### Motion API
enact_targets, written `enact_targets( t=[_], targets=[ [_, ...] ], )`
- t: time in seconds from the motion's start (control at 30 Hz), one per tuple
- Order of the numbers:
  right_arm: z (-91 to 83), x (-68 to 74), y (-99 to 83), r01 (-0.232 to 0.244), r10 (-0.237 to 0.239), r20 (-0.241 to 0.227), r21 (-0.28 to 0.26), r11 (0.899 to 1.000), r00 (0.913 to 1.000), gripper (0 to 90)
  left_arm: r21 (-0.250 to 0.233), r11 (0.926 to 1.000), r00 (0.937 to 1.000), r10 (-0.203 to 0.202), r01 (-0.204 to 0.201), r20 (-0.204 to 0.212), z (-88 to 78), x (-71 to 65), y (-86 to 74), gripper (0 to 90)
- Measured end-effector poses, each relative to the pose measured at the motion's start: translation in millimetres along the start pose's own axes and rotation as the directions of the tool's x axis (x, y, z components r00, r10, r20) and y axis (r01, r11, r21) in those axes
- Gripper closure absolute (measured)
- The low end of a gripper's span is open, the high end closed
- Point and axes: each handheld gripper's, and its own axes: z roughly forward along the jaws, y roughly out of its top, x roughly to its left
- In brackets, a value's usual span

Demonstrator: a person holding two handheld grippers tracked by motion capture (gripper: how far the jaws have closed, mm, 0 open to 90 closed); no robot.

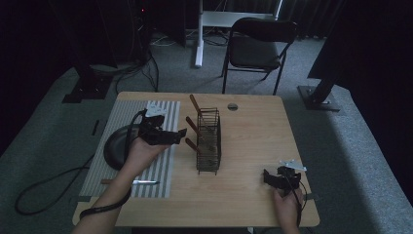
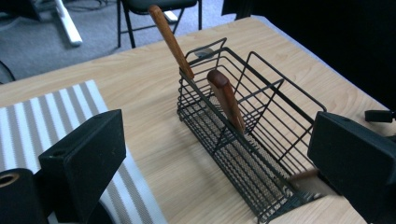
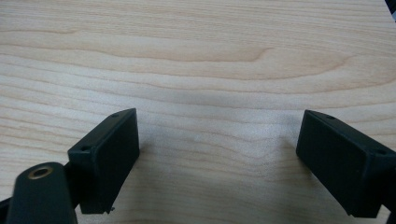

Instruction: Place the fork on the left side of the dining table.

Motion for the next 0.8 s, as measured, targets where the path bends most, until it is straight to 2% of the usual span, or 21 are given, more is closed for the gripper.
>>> enact_targets(
  t=[0.03,0.1,0.17,0.3,0.4,0.47,0.57,0.6,0.63,0.7,0.8],
  targets=[
    [0.0,0.0,0.0,0.000,0.000,0.000,0.000,1.000,1.0000,12.9,0.000,1.0000,1.0000,0.000,0.000,0.000,0.0,0.0,0.0,4.4],
    [0.0,0.0,0.0,0.000,0.000,0.000,0.000,1.000,1.0000,12.9,0.025,0.9993,0.9996,-0.027,0.027,0.006,10.3,1.8,4.3,4.4],
    [0.0,-0.1,0.0,0.001,-0.001,0.000,0.000,1.000,1.0000,12.9,0.029,0.9993,0.9997,-0.025,0.025,-0.005,17.5,1.3,6.0,4.4],
    [0.0,0.0,0.0,0.001,-0.001,0.000,0.000,1.000,1.0000,12.9,0.051,0.9981,0.9994,-0.034,0.034,0.002,30.2,2.2,9.8,4.5],
    [0.0,0.0,0.0,0.000,0.000,0.000,0.000,1.000,1.0000,12.9,0.070,0.9967,0.9986,-0.039,0.041,-0.035,40.1,3.8,9.2,6.7],
    [0.0,0.0,-0.1,0.001,-0.001,0.000,0.001,1.000,1.0000,12.9,0.072,0.9964,0.9985,-0.044,0.046,-0.032,45.8,4.3,7.4,6.7],
    [0.0,-0.1,-0.1,0.001,-0.001,0.000,0.001,1.000,1.0000,12.9,0.078,0.9947,0.9977,-0.067,0.067,-0.008,53.2,5.5,5.6,6.7],
    [0.0,-0.1,-0.1,0.000,0.000,0.000,0.001,1.000,1.0000,12.9,0.077,0.9949,0.9979,-0.064,0.065,-0.006,55.9,5.4,5.1,8.4],
    [0.0,-0.1,-0.1,0.001,-0.001,0.000,0.001,1.000,1.0000,12.9,0.072,0.9946,0.9972,-0.074,0.074,0.007,57.7,6.3,4.9,13.8],
    [0.0,-0.1,-0.1,0.001,-0.001,0.000,0.001,1.000,1.0000,12.9,0.070,0.9925,0.9941,-0.103,0.100,0.036,61.6,8.0,4.6,13.9],
    [0.0,-0.1,-0.1,0.001,-0.001,-0.001,0.001,1.000,1.0000,12.9,0.077,0.9924,0.9938,-0.100,0.096,0.048,67.6,8.5,4.0,19.8]
  ],
)
